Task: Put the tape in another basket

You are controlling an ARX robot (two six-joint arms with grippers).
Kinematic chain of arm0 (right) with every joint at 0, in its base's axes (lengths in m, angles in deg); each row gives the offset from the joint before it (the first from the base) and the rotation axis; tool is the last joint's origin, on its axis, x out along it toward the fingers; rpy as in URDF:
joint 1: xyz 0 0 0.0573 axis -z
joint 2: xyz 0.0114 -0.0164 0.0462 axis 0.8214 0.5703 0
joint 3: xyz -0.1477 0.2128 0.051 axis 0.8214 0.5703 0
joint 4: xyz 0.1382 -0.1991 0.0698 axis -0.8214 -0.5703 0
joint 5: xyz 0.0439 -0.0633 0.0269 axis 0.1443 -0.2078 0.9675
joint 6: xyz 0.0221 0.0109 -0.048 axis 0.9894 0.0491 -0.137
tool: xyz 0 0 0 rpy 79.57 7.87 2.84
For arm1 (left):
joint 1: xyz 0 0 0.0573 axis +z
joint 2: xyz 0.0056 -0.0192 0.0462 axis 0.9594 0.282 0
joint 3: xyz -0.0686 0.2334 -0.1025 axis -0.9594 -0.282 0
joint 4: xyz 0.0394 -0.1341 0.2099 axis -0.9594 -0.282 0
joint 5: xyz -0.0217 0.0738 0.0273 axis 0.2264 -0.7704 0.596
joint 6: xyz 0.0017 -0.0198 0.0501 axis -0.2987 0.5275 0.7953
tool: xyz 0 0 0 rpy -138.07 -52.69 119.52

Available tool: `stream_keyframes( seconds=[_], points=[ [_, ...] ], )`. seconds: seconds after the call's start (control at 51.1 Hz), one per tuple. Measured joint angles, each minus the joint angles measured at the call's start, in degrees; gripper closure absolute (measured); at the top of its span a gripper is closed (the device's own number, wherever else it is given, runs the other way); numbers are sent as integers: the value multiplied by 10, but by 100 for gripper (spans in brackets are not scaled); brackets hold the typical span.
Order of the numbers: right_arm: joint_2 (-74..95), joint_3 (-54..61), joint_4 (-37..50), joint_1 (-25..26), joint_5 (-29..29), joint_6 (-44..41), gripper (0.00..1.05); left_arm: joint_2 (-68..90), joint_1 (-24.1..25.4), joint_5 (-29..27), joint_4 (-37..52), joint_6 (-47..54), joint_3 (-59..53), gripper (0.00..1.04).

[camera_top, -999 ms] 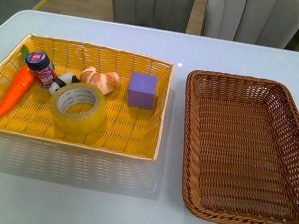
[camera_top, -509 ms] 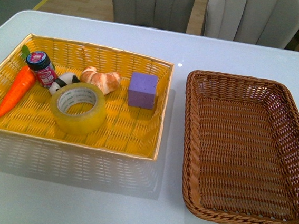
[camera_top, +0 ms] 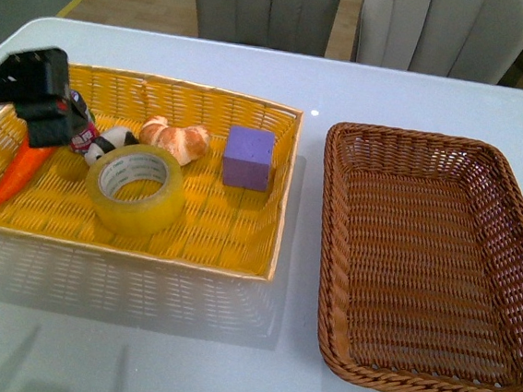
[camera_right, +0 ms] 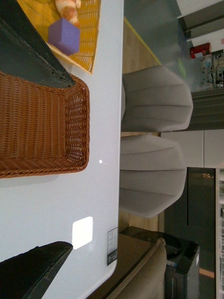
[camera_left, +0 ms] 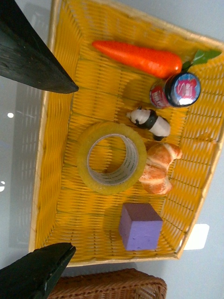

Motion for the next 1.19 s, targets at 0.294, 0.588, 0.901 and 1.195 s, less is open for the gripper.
stream_keyframes(
  seconds=[0.294,0.588,0.901,1.195],
  points=[
    [0,0,0,0,0,0,9,208,-2,-10,-2,-10,120,9],
    [0,0,0,0,0,0,9,297,12,-16,-32,-32,201,9],
    [0,0,0,0,0,0,9,333,13,-20,-42,-32,248,9],
    [0,0,0,0,0,0,9,364,6,-33,-47,-30,265,37]
  ],
)
